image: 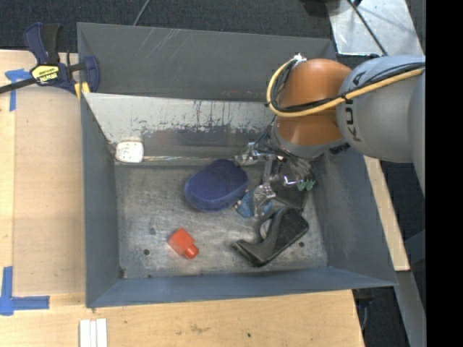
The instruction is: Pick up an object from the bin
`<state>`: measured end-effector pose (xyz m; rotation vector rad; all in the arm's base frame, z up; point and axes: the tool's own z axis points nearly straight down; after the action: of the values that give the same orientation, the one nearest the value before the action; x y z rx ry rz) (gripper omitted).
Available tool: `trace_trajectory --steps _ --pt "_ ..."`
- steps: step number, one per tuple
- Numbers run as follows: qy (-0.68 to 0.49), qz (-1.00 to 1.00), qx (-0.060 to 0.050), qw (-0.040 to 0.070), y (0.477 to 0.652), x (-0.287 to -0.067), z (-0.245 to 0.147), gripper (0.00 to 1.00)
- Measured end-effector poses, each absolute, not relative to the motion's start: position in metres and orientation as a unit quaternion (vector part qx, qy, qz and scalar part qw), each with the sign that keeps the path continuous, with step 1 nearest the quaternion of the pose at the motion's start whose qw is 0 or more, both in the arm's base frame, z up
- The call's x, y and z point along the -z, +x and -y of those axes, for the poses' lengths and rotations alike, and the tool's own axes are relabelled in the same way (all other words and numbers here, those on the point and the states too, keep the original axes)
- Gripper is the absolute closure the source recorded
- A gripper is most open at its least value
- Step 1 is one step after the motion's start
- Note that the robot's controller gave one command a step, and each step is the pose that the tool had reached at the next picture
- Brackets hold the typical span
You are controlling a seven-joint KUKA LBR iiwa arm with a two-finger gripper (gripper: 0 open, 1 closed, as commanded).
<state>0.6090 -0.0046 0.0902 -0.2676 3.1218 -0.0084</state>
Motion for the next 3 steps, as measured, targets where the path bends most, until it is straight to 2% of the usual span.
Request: trace_trajectory --steps 1,2,3 --pt "0.065 -0.998 0.002 0.005 0.606 -0.088 -0.071 0.0" --pt "0.065 -0.998 0.002 0.001 0.605 -0.087 -0.071 1.0" --pt "0.05 -0.999 -0.001 0.006 0.593 -0.198 -0.076 1.0"
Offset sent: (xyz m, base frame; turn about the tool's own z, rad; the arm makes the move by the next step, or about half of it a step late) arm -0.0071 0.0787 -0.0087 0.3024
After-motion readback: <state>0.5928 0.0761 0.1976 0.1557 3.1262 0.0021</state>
